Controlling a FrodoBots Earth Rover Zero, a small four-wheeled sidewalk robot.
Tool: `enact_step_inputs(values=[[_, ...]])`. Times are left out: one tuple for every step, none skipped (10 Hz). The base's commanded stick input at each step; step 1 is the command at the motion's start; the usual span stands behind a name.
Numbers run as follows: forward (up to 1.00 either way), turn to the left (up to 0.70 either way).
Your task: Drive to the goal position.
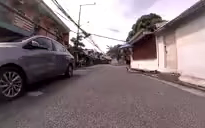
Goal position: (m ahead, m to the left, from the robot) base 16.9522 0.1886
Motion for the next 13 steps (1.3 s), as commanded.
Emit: enact_step_inputs(values=[[0.50, 0.07], [0.50, 0.07], [0.50, 0.07], [0.50, 0.07], [0.50, 0.07], [0.50, 0.07], [0.50, 0.07], [0.50, 0.07], [0.50, 0.07], [0.50, 0.07], [0.50, 0.07], [0.50, 0.07], [0.50, 0.07]])
